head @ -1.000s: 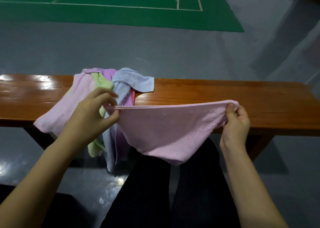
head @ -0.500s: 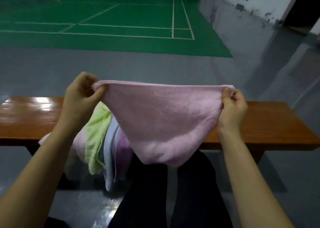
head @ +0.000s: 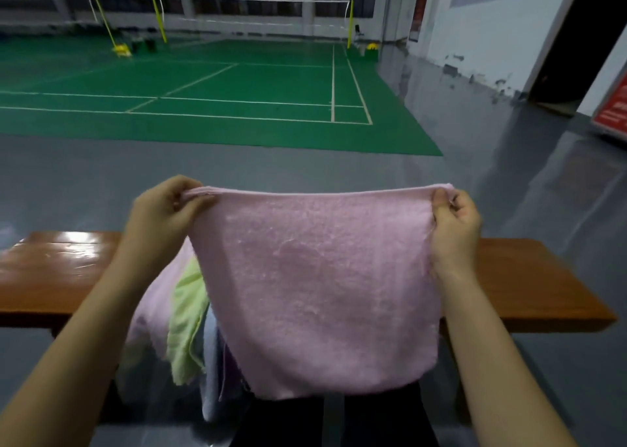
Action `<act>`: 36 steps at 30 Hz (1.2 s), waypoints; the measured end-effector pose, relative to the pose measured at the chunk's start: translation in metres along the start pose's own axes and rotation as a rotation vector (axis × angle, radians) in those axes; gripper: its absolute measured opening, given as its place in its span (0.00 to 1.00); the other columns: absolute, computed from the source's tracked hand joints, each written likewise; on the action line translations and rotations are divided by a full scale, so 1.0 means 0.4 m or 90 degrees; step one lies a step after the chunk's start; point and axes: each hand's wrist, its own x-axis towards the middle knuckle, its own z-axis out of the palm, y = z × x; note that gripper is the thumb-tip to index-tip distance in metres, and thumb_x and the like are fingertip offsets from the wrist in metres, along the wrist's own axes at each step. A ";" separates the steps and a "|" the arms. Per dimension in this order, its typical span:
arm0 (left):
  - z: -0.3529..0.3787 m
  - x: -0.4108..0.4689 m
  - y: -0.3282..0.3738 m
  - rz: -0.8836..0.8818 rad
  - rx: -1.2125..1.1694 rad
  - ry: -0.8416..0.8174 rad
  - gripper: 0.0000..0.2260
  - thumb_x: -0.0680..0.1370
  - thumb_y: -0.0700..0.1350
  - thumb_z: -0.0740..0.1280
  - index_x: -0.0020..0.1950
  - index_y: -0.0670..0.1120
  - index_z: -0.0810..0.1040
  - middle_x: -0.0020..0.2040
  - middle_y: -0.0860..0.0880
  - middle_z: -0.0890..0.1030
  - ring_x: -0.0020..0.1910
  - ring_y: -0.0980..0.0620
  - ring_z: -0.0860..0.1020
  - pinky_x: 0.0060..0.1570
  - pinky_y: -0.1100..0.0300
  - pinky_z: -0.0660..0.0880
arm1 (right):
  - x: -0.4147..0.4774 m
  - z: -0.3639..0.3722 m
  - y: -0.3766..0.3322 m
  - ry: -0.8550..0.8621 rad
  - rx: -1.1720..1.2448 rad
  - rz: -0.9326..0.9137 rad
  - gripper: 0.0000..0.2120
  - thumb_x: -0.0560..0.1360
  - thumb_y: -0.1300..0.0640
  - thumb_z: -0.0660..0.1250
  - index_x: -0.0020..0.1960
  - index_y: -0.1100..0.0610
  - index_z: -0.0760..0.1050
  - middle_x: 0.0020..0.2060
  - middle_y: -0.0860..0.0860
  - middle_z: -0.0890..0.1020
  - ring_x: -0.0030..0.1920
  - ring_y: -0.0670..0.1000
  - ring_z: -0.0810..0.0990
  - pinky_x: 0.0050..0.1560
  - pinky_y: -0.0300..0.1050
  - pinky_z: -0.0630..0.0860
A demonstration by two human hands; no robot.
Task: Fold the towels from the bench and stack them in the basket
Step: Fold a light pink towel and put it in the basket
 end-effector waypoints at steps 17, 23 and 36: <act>0.197 -0.033 -0.100 -0.156 -0.030 0.075 0.07 0.77 0.41 0.67 0.39 0.44 0.73 0.34 0.51 0.75 0.36 0.52 0.71 0.38 0.60 0.63 | 0.036 0.024 0.200 0.009 -0.119 0.064 0.08 0.81 0.60 0.58 0.45 0.61 0.69 0.34 0.51 0.71 0.36 0.48 0.67 0.30 0.35 0.63; 0.291 -0.283 -0.291 -0.316 -0.024 -0.088 0.09 0.76 0.42 0.69 0.36 0.46 0.73 0.31 0.49 0.75 0.32 0.51 0.72 0.34 0.65 0.67 | -0.116 -0.058 0.457 -0.055 -0.198 0.247 0.07 0.80 0.61 0.57 0.48 0.64 0.72 0.39 0.56 0.75 0.42 0.53 0.72 0.40 0.45 0.67; 0.348 -0.214 -0.149 -0.218 -0.098 -0.180 0.06 0.75 0.39 0.70 0.40 0.48 0.76 0.34 0.56 0.77 0.34 0.66 0.74 0.37 0.73 0.68 | -0.228 0.139 0.309 -0.487 -0.269 0.032 0.20 0.79 0.61 0.63 0.70 0.56 0.66 0.65 0.44 0.68 0.65 0.38 0.64 0.62 0.21 0.56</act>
